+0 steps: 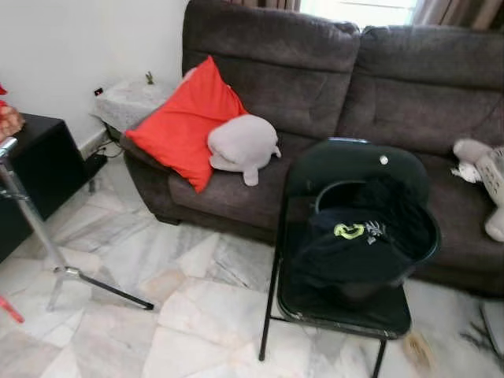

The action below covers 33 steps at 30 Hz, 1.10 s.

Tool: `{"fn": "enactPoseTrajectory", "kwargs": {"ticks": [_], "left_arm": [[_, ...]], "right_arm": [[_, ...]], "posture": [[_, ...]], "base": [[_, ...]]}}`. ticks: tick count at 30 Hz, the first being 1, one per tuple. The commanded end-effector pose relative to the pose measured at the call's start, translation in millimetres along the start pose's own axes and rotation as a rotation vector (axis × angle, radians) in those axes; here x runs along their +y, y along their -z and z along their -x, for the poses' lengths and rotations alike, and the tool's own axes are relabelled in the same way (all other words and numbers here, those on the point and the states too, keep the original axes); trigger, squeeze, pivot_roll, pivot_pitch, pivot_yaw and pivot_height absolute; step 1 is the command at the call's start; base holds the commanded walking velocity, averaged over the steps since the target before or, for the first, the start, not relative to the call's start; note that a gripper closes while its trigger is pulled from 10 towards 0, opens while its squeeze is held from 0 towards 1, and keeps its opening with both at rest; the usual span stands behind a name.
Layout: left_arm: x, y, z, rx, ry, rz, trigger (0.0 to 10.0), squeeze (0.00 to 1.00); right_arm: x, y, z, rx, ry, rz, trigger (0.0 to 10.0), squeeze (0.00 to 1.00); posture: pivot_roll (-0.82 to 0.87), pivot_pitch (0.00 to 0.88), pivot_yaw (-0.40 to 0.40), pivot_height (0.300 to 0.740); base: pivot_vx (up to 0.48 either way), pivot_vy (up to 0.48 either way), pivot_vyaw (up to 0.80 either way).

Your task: Hang hanger

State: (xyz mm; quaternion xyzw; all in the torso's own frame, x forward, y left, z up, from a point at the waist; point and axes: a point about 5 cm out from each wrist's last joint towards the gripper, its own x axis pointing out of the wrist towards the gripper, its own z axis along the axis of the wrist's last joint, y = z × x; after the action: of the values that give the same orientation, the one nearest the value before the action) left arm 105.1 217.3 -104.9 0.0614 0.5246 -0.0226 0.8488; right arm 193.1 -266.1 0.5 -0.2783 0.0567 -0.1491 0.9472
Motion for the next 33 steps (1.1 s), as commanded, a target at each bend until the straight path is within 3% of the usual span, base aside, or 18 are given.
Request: {"fn": "enactPoseTrajectory", "kwargs": {"ticks": [1,4,6,8,9,10,11,12,14,16,18,19,20,22,24,30,33], "left_arm": [[-1.3,7,1.2,0.025,0.008,-0.010,10.0,0.00],[-1.2,7,1.4,0.024,0.009,-0.012,10.0,0.00],[-1.1,8,1.6,0.026,0.011,-0.015,10.0,0.00],[-1.0,8,1.7,0.028,0.012,-0.016,10.0,0.00],[-1.0,8,1.7,0.028,0.012,-0.016,10.0,0.00],[-1.1,8,1.7,0.029,0.013,-0.016,10.0,0.00],[-1.3,8,1.6,0.029,0.015,-0.017,10.0,0.00],[-1.3,8,1.6,0.029,0.015,-0.017,10.0,0.00],[-1.7,7,1.2,0.025,0.018,-0.016,10.0,0.00],[-1.8,6,1.1,0.023,0.019,-0.014,10.0,0.00],[-2.0,4,0.8,0.016,0.019,-0.006,10.0,0.00],[-2.5,4,0.5,0.014,0.021,-0.005,10.0,0.00],[-3.1,3,0.3,0.013,0.021,0.003,10.0,0.00],[-3.2,3,0.2,0.012,0.020,0.006,10.0,0.00],[-4.1,1,-0.2,0.009,0.021,0.008,10.0,0.00],[-4.8,0,-0.7,0.004,0.014,0.018,10.0,0.00],[-4.6,-1,-0.9,0.003,0.011,0.022,10.0,0.00]], "right_arm": [[1.5,-21,-6.5,-0.150,0.017,0.031,10.0,0.00],[1.2,-25,-1.4,-0.157,0.021,0.051,10.0,0.00],[-0.4,-44,12.9,-0.173,0.039,0.092,10.0,0.00],[-0.2,-52,16.1,-0.184,0.039,0.097,10.0,0.00],[2.8,-44,15.7,-0.079,0.013,-0.050,10.0,0.00],[1.3,-41,12.7,-0.038,-0.013,-0.118,10.0,0.00],[-2.0,-40,7.4,-0.032,-0.049,-0.046,10.0,0.00],[-2.0,-40,7.4,-0.032,-0.049,-0.046,10.0,0.00],[-1.6,-42,-2.1,-0.092,-0.103,0.190,10.0,0.00],[-0.6,-40,-4.5,-0.053,-0.134,0.150,10.0,0.00],[-10.7,-37,-19.6,-0.072,-0.191,0.338,10.0,0.00],[-10.8,-37,-21.9,-0.046,-0.232,0.381,10.0,0.00],[-5.1,-30,-24.2,0.059,-0.316,0.333,10.0,0.00],[-1.5,-28,-25.7,0.081,-0.357,0.329,10.0,0.00],[-0.9,-27,-35.3,0.088,-0.407,0.413,10.0,0.00],[-6.4,-28,-52.3,0.110,-0.359,0.477,10.0,0.00],[-5.6,-39,-63.1,0.055,-0.363,0.476,10.0,0.00]], "posture": [[0.01,0.032,-0.028,0.740],[0.00,0.030,-0.029,0.740],[0.00,0.024,-0.031,0.740],[0.00,0.024,-0.031,0.740],[0.00,0.024,-0.031,0.740],[-0.01,0.025,-0.032,0.740],[-0.01,0.032,-0.031,0.740],[-0.01,0.032,-0.031,0.740],[-0.01,0.052,-0.039,0.740],[-0.01,0.056,-0.040,0.740],[-0.02,0.072,-0.050,0.740],[-0.01,0.076,-0.052,0.740],[-0.01,0.079,-0.053,0.740],[-0.01,0.085,-0.055,0.740],[0.00,0.097,-0.061,0.740],[0.01,0.109,-0.064,0.740],[0.01,0.114,-0.064,0.740]], "base": [[0.000,0.000,0.00],[0.000,0.000,0.00],[0.000,0.000,0.00],[0.000,0.000,0.00],[0.000,0.000,0.00],[0.000,0.000,0.00],[0.000,0.000,0.00],[0.000,0.000,0.00],[0.000,0.000,0.00],[0.000,0.000,0.00],[0.000,0.000,0.00],[0.000,0.000,0.00],[0.000,0.000,0.00],[0.000,0.000,0.00],[0.000,0.000,0.00],[0.000,0.000,0.00],[0.000,0.000,0.00]]}}
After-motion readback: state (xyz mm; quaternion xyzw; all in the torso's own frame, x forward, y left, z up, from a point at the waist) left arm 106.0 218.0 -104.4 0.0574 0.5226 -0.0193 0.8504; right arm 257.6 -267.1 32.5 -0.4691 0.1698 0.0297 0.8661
